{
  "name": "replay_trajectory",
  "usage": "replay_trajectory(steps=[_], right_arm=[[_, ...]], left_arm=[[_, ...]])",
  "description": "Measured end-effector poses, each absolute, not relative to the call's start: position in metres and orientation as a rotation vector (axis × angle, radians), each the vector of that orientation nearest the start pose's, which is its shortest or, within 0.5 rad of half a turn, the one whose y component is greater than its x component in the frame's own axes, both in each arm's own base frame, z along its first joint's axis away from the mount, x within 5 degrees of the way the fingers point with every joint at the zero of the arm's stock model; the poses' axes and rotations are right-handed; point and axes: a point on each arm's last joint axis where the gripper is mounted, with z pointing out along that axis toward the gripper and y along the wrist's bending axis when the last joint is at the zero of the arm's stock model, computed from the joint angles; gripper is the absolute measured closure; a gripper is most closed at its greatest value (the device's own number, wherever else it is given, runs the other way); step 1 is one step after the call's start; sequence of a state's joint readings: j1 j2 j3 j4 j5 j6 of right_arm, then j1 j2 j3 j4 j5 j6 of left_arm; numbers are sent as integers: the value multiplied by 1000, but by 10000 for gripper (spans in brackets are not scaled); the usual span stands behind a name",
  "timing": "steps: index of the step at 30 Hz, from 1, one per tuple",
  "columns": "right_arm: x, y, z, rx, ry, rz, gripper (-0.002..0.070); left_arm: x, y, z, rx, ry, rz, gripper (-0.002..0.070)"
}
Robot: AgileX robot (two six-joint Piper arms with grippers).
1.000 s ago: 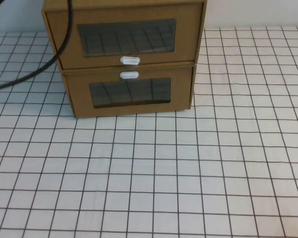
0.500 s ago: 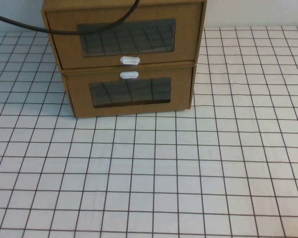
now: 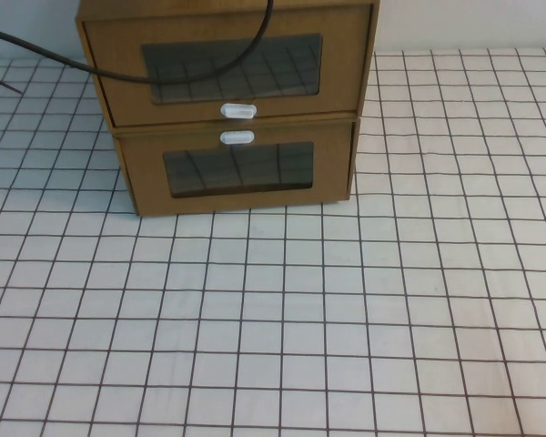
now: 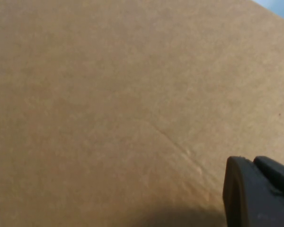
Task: Open the shoe box
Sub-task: 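Pull the top drawer of the cardboard box fully open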
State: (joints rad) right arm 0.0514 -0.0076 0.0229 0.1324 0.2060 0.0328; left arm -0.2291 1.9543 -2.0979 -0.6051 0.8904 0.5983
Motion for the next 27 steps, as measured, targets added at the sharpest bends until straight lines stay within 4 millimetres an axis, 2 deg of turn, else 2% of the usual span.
replay_trajectory(steps=[6,11,15,20,23,27], right_arm=[[57,3,206,335,1477,441,690],[56,-1,212,432,1390,511,689],[54,9,216,405,1521,603,689],[49,24,257,268,1744,655,689],[58,30,274,159,1941,613,689],[78,36,294,14,2108,564,689]], left_arm=[[433,-142,399,706,2009,-510,677],[434,-143,397,714,2014,-510,677],[434,-143,397,715,2012,-509,677],[434,-143,397,716,2012,-509,677],[434,-143,397,716,2012,-509,677],[434,-143,397,716,2012,-509,677]])
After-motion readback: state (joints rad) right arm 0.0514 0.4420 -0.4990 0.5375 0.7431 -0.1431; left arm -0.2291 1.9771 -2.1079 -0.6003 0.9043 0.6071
